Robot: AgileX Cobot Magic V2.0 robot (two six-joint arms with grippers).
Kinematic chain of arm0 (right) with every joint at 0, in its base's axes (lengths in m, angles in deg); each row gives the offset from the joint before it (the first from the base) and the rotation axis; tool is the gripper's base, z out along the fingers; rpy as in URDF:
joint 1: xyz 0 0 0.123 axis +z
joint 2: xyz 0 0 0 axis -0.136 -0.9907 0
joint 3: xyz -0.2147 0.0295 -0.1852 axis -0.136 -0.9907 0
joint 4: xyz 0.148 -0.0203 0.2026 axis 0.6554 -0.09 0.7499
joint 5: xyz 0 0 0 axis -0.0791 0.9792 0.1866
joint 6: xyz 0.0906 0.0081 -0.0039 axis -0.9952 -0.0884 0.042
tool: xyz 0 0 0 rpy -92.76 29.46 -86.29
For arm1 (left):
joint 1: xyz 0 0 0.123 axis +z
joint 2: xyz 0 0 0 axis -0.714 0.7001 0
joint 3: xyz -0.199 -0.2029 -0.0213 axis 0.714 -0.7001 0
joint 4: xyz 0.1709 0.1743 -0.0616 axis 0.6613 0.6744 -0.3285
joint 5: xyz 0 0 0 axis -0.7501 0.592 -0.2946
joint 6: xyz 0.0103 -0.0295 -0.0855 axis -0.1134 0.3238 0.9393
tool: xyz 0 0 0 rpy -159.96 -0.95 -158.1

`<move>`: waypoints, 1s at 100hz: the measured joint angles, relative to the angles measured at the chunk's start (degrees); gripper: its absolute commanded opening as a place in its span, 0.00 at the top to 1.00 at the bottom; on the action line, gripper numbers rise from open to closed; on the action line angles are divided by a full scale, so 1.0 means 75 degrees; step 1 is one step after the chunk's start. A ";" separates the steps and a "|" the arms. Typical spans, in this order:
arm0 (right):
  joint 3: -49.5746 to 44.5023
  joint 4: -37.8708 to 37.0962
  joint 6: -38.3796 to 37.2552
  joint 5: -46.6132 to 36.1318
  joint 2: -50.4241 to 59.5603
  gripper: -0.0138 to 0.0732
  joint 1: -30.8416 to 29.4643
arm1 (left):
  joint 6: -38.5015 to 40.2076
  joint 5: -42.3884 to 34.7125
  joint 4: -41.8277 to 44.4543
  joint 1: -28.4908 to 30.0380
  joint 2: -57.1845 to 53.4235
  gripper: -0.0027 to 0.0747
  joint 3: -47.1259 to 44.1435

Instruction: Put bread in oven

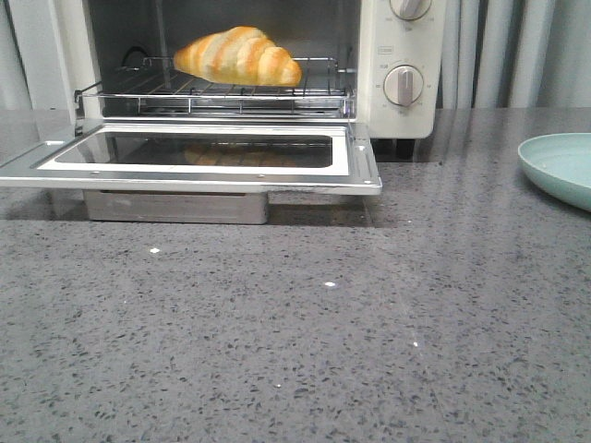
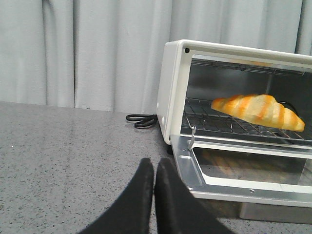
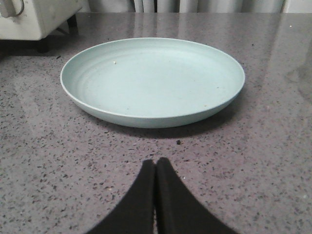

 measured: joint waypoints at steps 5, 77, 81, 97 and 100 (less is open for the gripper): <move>0.0000 0.0000 0.0000 0.0013 0.0000 0.92 0.0000 | 0.0000 0.0000 0.0000 0.0000 0.0000 0.99 0.0000; 0.0000 0.0000 0.0017 0.0443 0.0000 0.92 0.0000 | 0.0000 0.0000 0.0000 0.0000 0.0000 0.99 0.0000; 0.0000 0.0000 0.0017 0.0443 0.0000 0.92 0.0000 | 0.0000 0.0000 0.0000 0.0000 0.0000 0.99 0.0000; 0.0000 0.0000 0.0017 0.0443 0.0000 0.92 0.0000 | 0.0000 0.0000 0.0000 0.0000 0.0000 0.99 0.0000; 0.0000 0.0000 0.0017 0.0443 0.0000 0.92 0.0000 | 0.0000 0.0000 0.0000 0.0000 0.0000 0.99 0.0000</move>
